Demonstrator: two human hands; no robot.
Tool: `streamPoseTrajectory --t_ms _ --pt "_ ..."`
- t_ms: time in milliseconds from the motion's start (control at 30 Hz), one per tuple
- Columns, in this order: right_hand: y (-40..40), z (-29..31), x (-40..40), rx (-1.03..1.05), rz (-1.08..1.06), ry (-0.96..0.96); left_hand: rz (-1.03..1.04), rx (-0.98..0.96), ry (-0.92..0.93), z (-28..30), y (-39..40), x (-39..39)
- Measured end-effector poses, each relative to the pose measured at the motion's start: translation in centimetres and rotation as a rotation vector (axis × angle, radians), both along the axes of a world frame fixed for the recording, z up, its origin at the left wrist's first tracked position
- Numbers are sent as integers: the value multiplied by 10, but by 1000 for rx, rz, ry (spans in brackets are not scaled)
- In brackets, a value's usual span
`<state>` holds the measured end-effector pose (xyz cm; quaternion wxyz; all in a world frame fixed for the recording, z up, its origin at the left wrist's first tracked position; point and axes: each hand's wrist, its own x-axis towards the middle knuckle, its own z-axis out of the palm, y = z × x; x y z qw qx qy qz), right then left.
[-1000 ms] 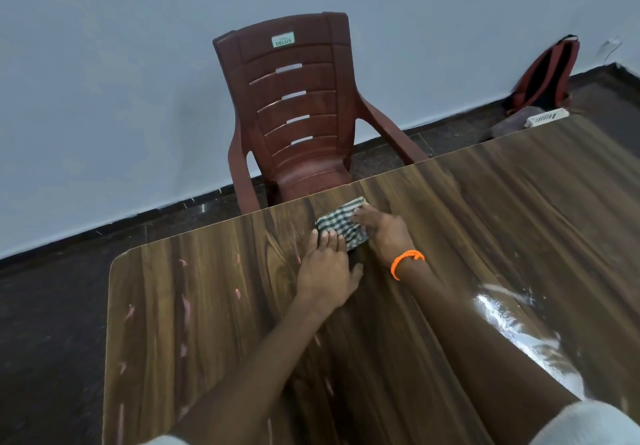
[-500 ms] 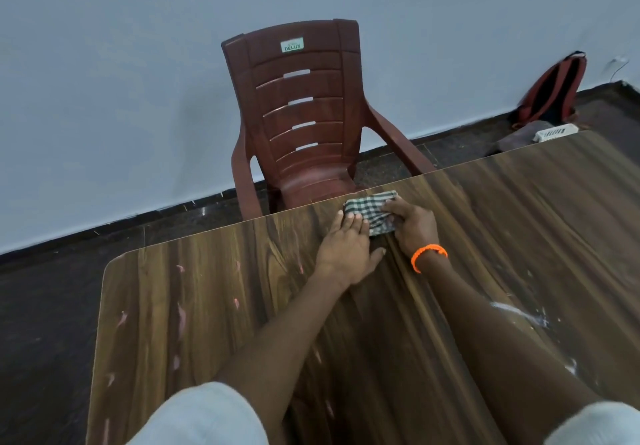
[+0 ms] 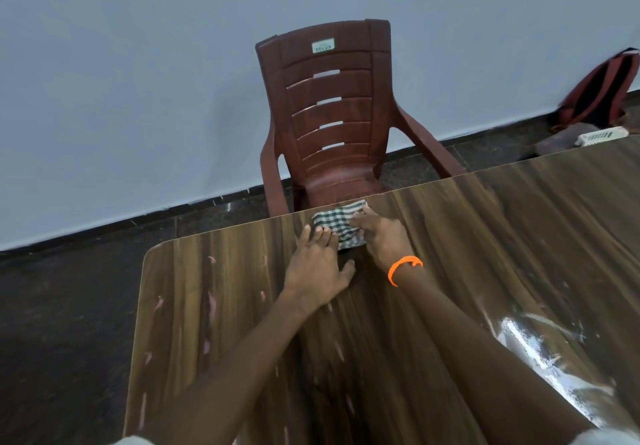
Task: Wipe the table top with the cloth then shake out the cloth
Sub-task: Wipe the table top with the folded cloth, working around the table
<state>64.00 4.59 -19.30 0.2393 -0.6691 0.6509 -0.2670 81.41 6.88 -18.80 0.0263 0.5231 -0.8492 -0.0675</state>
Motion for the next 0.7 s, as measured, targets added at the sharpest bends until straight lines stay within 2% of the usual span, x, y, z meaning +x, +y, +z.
streamPoseTrajectory --t_ms 133,300,400,533,700 --pt "28 -11 -15 -67 84 33 6 29 51 -1 28 -8" --pt "24 -12 -43 -106 -70 92 -57 46 5 -3 13 -34" --pt "-4 -2 -29 -111 -134 90 -59 43 -78 -1 -20 -30" --pt "-38 -6 8 24 -51 89 -23 51 -174 3 -46 4" --pt "-22 -12 49 35 67 74 31 72 -231 0 -25 49"
